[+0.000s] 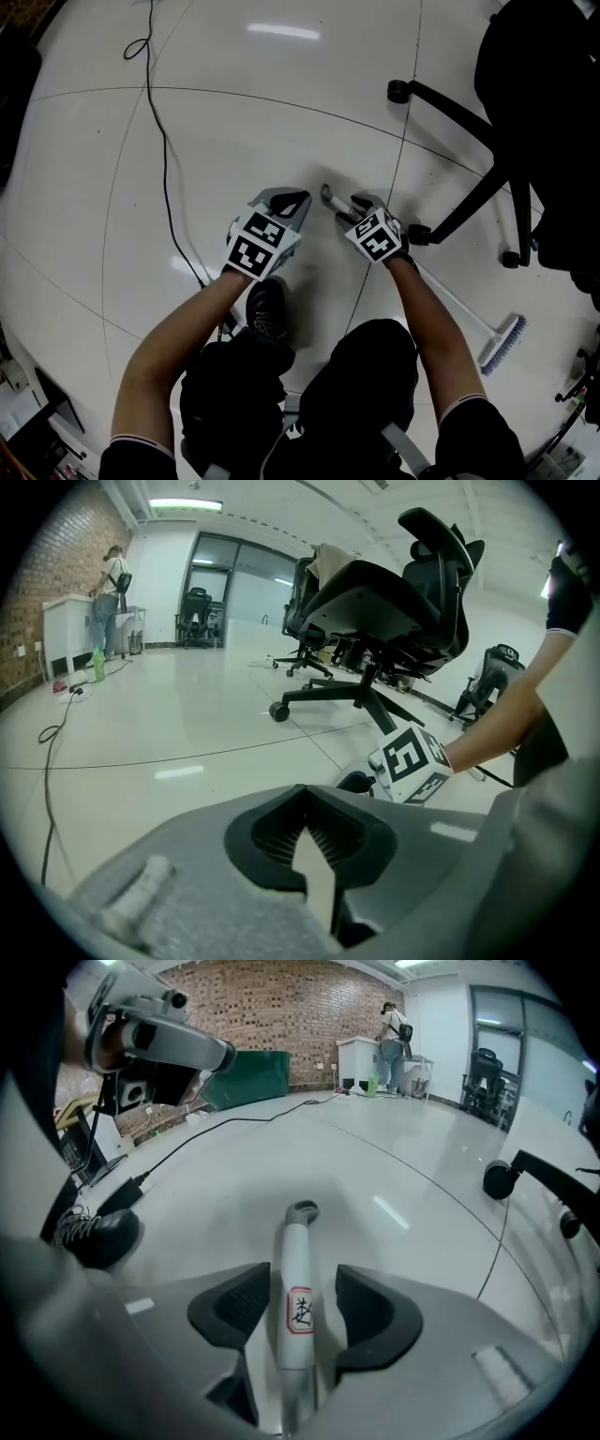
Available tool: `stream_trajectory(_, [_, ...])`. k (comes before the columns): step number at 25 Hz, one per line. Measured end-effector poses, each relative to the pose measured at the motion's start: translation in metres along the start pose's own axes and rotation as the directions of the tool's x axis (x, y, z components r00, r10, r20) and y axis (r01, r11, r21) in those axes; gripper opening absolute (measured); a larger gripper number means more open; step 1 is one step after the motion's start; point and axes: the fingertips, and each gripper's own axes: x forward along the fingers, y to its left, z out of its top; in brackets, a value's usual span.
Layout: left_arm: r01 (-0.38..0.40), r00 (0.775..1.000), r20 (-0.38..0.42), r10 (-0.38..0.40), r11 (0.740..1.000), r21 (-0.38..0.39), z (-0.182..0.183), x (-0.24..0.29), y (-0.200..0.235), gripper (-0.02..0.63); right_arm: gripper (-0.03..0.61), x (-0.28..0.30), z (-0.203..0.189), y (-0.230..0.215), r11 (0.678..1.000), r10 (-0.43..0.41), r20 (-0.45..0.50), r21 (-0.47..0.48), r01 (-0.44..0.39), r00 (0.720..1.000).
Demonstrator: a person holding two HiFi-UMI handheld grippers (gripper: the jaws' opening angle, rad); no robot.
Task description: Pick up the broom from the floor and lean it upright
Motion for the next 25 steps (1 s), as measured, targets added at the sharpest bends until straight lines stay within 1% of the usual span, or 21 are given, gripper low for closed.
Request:
stream_trajectory(1, [0.007, 1.0, 0.0, -0.007, 1.0, -0.006, 0.0, -0.002, -0.001, 0.0, 0.215, 0.0, 0.001, 0.0, 1.0, 0.002, -0.008, -0.008, -0.002, 1.0])
stream_trajectory(3, [0.02, 1.0, 0.002, -0.02, 1.0, -0.015, 0.0, -0.004, -0.003, 0.0, 0.101, -0.001, 0.002, 0.003, 0.999, 0.019, -0.039, -0.033, -0.02, 0.999])
stream_trajectory(5, [0.018, 1.0, 0.003, -0.018, 1.0, -0.007, 0.001, -0.004, -0.002, 0.0, 0.1, -0.003, 0.002, 0.008, 0.998, 0.045, -0.064, -0.049, -0.048, 0.997])
stream_trajectory(7, [0.008, 1.0, 0.005, -0.008, 1.0, 0.014, 0.004, -0.005, 0.001, 0.0, 0.1, -0.01, 0.007, 0.011, 0.997, 0.05, -0.052, -0.048, -0.053, 0.997])
stream_trajectory(10, [-0.005, 1.0, 0.019, 0.005, 0.999, 0.038, 0.013, -0.008, 0.007, 0.0, 0.1, -0.03, 0.025, 0.008, 0.999, 0.033, 0.005, -0.034, -0.033, 0.999])
stream_trajectory(13, [-0.025, 0.998, 0.057, 0.021, 0.998, 0.062, 0.03, -0.018, 0.008, 0.0, 0.1, -0.062, 0.052, 0.007, 0.999, 0.021, 0.071, -0.035, -0.019, 0.997])
stream_trajectory(18, [-0.056, 0.991, 0.127, 0.05, 0.997, 0.046, 0.078, -0.057, 0.005, 0.0, 0.1, -0.138, 0.114, 0.015, 0.999, -0.004, 0.192, -0.039, 0.011, 0.981])
stream_trajectory(22, [-0.063, 0.983, 0.178, 0.054, 0.997, 0.045, 0.124, -0.092, -0.006, 0.0, 0.1, -0.202, 0.156, 0.025, 0.998, -0.022, 0.26, -0.045, 0.035, 0.965])
stream_trajectory(25, [-0.077, 0.975, 0.212, 0.067, 0.996, 0.04, 0.158, -0.129, -0.016, 0.0, 0.1, -0.255, 0.187, 0.037, 0.998, -0.03, 0.311, -0.037, 0.043, 0.95])
